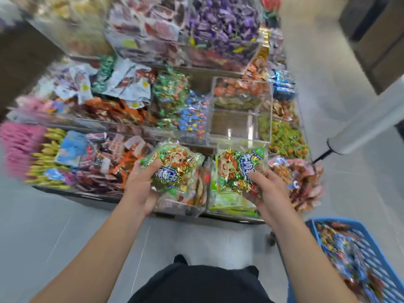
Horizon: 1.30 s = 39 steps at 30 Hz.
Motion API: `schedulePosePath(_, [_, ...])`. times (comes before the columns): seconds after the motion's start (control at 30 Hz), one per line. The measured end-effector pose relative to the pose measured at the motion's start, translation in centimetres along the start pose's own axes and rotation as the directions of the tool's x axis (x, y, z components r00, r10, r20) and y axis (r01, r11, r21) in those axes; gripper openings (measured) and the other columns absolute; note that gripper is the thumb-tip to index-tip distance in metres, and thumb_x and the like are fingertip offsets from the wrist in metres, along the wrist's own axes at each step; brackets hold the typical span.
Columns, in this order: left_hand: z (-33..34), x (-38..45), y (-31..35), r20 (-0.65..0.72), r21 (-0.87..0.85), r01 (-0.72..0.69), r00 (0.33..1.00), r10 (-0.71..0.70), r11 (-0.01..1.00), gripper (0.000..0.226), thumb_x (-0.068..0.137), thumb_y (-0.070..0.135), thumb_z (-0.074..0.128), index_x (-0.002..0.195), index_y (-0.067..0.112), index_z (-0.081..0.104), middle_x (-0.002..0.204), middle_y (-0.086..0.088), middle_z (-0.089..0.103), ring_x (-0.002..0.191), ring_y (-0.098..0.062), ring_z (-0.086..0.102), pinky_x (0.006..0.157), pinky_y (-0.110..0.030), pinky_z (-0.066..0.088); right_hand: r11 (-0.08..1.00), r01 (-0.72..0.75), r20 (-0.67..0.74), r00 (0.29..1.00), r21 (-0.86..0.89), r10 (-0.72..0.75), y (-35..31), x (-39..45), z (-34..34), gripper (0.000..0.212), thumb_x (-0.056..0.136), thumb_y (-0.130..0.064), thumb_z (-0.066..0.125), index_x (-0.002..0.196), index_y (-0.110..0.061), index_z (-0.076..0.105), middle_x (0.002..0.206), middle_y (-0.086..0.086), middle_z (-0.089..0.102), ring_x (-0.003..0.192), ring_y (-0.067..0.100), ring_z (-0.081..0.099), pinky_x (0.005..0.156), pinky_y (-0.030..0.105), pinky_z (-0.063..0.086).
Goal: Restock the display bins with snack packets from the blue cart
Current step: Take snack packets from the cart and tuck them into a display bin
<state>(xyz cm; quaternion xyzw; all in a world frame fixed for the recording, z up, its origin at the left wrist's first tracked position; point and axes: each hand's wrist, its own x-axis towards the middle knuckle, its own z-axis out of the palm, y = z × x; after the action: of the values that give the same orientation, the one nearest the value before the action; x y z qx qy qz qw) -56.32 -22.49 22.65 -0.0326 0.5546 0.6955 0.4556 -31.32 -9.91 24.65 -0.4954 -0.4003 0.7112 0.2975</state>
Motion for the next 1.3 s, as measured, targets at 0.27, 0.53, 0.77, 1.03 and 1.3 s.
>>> schedulePosePath(0.27, [-2.9,4.6,6.5,-0.051,-0.013,-0.071,0.996,0.070,0.997,0.073,0.090,0.018,0.069,0.153,0.010,0.033,0.114,-0.019,0.068,0.075,-0.028,0.071,0.057,-0.038,0.053,0.895,0.221,0.118,0.975,-0.387,-0.189,-4.2,4.8,7.1,0.049,0.068,-0.053,0.079,0.109,-0.026,0.073,0.107,-0.001,0.072,0.099,0.014,0.069,0.082,0.041,0.058])
schedulePosePath(0.53, [-4.4,7.9,9.4,-0.143,-0.081,-0.126,0.983,0.114,0.989,0.098,0.064,0.030,0.082,0.151,0.017,0.039,0.126,-0.020,0.066,0.083,-0.034,0.070,0.062,-0.043,0.047,0.602,0.456,0.240,0.882,-0.655,-0.406,-8.0,13.0,12.8,0.025,0.078,-0.052,0.073,0.070,-0.032,0.060,0.056,-0.006,0.057,0.051,0.015,0.045,0.056,0.032,0.044])
schedulePosePath(0.77, [-5.1,10.7,9.8,-0.236,-0.120,-0.124,0.967,0.093,0.985,0.114,0.054,0.036,0.091,0.153,0.020,0.035,0.148,-0.026,0.047,0.095,-0.043,0.062,0.053,-0.045,0.050,0.534,0.492,0.307,0.864,-0.688,-0.400,-8.6,20.8,16.4,0.021,0.085,-0.042,0.073,0.089,-0.027,0.059,0.086,-0.007,0.064,0.070,0.011,0.066,0.064,0.029,0.055])
schedulePosePath(1.03, [-4.4,14.7,11.8,-0.293,-0.112,-0.037,0.956,0.002,0.993,0.137,0.027,0.044,0.097,0.150,0.026,0.039,0.145,-0.018,0.052,0.114,-0.045,0.061,0.079,-0.068,0.053,0.469,0.506,0.395,0.861,-0.724,-0.319,-7.4,26.2,20.6,0.016,0.085,-0.025,0.071,0.092,-0.037,0.062,0.099,-0.015,0.066,0.062,0.002,0.060,0.052,0.016,0.046])
schedulePosePath(1.3, [-5.3,20.4,16.3,-0.159,-0.075,0.072,0.984,-0.083,0.995,0.119,0.047,0.035,0.093,0.152,0.027,0.037,0.148,-0.021,0.049,0.104,-0.045,0.067,0.079,-0.072,0.051,0.383,0.393,0.308,0.914,-0.836,-0.266,-4.2,29.9,26.8,0.019,0.086,-0.020,0.068,0.104,-0.026,0.067,0.109,-0.010,0.064,0.065,0.003,0.056,0.063,0.026,0.043])
